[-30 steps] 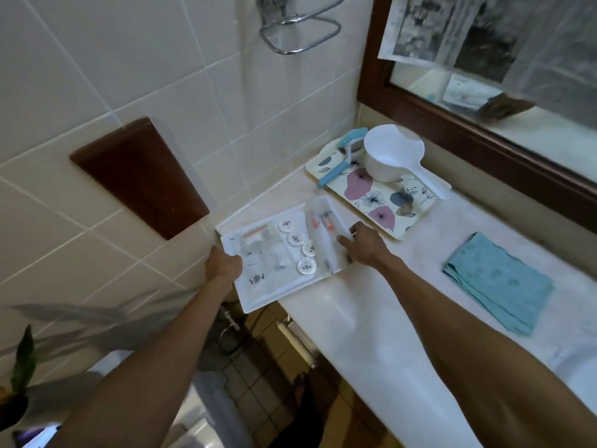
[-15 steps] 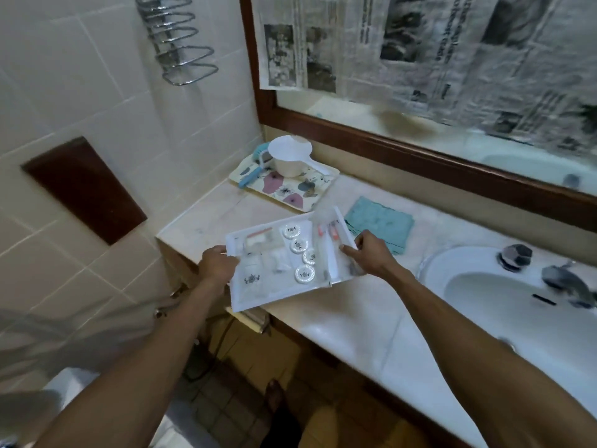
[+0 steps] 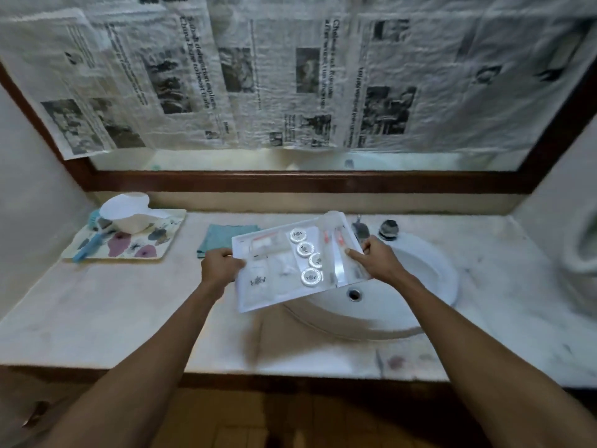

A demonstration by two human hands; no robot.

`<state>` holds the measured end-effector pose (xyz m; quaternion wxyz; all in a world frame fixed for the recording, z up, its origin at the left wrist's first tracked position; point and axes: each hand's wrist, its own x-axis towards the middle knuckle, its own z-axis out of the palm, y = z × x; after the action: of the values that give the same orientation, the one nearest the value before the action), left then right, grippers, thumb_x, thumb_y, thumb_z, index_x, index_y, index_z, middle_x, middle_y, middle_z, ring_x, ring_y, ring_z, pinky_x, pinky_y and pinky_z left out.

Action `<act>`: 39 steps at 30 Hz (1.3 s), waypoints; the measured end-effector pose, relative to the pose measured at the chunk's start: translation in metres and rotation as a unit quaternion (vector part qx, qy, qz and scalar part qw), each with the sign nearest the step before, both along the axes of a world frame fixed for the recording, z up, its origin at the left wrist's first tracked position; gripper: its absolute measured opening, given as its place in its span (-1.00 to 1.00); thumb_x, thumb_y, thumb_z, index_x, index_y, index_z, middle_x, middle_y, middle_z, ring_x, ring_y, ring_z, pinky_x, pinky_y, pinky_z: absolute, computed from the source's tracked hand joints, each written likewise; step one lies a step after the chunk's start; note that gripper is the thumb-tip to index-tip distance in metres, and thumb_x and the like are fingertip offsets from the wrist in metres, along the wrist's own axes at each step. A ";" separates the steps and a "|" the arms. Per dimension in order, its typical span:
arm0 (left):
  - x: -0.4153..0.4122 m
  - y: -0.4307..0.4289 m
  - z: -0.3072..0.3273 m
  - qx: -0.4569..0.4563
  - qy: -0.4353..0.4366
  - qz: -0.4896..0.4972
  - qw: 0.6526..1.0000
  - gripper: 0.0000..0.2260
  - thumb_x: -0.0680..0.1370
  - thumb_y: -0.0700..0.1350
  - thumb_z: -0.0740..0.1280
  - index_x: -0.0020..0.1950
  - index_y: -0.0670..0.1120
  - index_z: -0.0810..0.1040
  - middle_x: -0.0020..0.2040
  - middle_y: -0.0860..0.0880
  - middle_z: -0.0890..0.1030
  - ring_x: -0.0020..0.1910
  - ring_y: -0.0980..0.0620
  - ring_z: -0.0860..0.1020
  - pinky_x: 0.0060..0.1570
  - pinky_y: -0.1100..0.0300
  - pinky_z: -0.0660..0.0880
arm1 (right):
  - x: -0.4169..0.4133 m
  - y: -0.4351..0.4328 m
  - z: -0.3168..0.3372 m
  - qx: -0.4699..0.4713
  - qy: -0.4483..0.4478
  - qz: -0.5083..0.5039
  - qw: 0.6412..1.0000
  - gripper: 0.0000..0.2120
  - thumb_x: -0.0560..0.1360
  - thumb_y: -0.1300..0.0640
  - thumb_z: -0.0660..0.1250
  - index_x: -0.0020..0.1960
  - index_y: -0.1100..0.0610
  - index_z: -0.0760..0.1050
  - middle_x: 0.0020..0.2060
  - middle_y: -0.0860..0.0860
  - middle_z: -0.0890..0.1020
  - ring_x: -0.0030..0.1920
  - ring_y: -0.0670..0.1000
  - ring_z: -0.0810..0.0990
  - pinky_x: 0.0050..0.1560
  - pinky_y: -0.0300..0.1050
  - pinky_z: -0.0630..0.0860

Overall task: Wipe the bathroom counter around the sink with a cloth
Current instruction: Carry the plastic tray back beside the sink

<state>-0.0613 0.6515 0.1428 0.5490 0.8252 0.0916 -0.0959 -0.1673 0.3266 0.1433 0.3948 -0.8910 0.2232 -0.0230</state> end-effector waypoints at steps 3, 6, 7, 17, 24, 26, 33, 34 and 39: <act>0.013 -0.070 0.008 0.008 -0.019 -0.058 0.998 -0.85 0.39 -0.34 0.45 -0.08 -0.17 0.67 -0.11 -0.20 0.69 -0.11 -0.19 0.67 -0.10 -0.14 0.67 | -0.020 -0.059 0.001 -0.009 -0.012 -0.073 0.997 -0.64 0.48 -0.14 0.40 -0.11 0.13 0.37 -0.29 -0.02 0.50 -0.28 0.00 0.46 -0.30 -0.09 0.34; 0.024 -0.141 0.014 0.015 -0.031 -0.114 0.993 -0.80 0.41 -0.32 0.44 0.02 -0.20 0.68 -0.15 -0.14 0.68 -0.23 -0.07 0.62 -0.15 -0.04 0.66 | -0.035 -0.113 0.000 -0.006 -0.018 -0.134 0.991 -0.64 0.47 -0.14 0.40 -0.10 0.13 0.38 -0.26 -0.02 0.50 -0.24 0.02 0.47 -0.25 -0.06 0.37; 0.028 -0.164 0.017 0.019 -0.034 -0.131 0.991 -0.80 0.40 -0.31 0.43 0.00 -0.17 0.68 -0.16 -0.12 0.69 -0.24 -0.07 0.62 -0.15 -0.04 0.67 | -0.040 -0.131 -0.002 -0.004 -0.017 -0.153 0.988 -0.64 0.48 -0.14 0.40 -0.10 0.13 0.38 -0.26 -0.03 0.50 -0.23 0.03 0.47 -0.24 -0.06 0.38; 0.055 -0.366 0.019 0.035 -0.059 -0.286 0.956 -0.83 0.45 -0.28 0.43 0.02 -0.16 0.67 -0.12 -0.10 0.69 -0.25 -0.06 0.62 -0.33 0.19 0.53 | -0.079 -0.272 -0.008 -0.014 -0.004 -0.321 0.947 -0.60 0.48 -0.17 0.38 -0.01 0.16 0.41 -0.16 0.04 0.58 -0.10 0.14 0.57 -0.11 0.00 0.47; 0.057 -0.453 0.001 0.054 -0.065 -0.331 0.940 -0.75 0.40 -0.29 0.42 0.05 -0.12 0.69 -0.08 -0.10 0.72 -0.19 -0.09 0.68 -0.16 0.01 0.66 | -0.093 -0.335 -0.027 -0.018 0.006 -0.370 0.929 -0.65 0.49 -0.12 0.39 0.01 0.14 0.40 -0.11 0.06 0.57 -0.07 0.14 0.54 -0.13 -0.08 0.36; 0.059 -0.474 -0.008 0.065 -0.067 -0.335 0.938 -0.76 0.38 -0.28 0.41 0.02 -0.12 0.69 -0.11 -0.08 0.71 -0.21 -0.07 0.68 -0.16 0.01 0.66 | -0.092 -0.354 -0.038 -0.014 0.014 -0.372 0.928 -0.67 0.50 -0.09 0.40 0.01 0.14 0.40 -0.09 0.10 0.61 -0.06 0.17 0.58 -0.13 -0.10 0.38; 0.065 -0.548 -0.044 0.113 -0.041 -0.310 0.943 -0.80 0.39 -0.18 0.36 -0.02 -0.09 0.68 -0.06 -0.11 0.71 -0.15 -0.12 0.67 -0.07 -0.02 0.65 | -0.071 -0.426 -0.077 -0.009 0.057 -0.351 0.935 -0.58 0.50 -0.06 0.39 0.17 0.24 0.46 0.09 0.17 0.62 0.09 0.21 0.60 0.05 0.00 0.51; 0.065 -0.557 -0.050 0.116 -0.033 -0.304 0.945 -0.76 0.40 -0.17 0.36 0.04 -0.11 0.68 -0.03 -0.11 0.71 -0.13 -0.13 0.67 -0.05 -0.02 0.64 | -0.067 -0.436 -0.082 -0.011 0.065 -0.346 0.936 -0.56 0.51 -0.07 0.38 0.20 0.25 0.46 0.12 0.18 0.61 0.12 0.22 0.59 0.09 0.02 0.52; 0.071 -0.593 -0.081 0.135 0.016 -0.260 0.956 -0.70 0.41 -0.11 0.35 0.10 -0.15 0.67 0.03 -0.18 0.70 -0.02 -0.22 0.65 0.02 -0.01 0.60 | -0.048 -0.471 -0.106 -0.012 0.123 -0.317 0.940 -0.49 0.56 -0.05 0.31 0.35 0.28 0.40 0.27 0.26 0.50 0.26 0.24 0.51 0.21 -0.02 0.42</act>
<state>0.0095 0.0584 0.0621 0.3867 0.8855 -0.1048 -0.2352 -0.2158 -0.1449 0.0378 0.3255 -0.7746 0.5408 -0.0404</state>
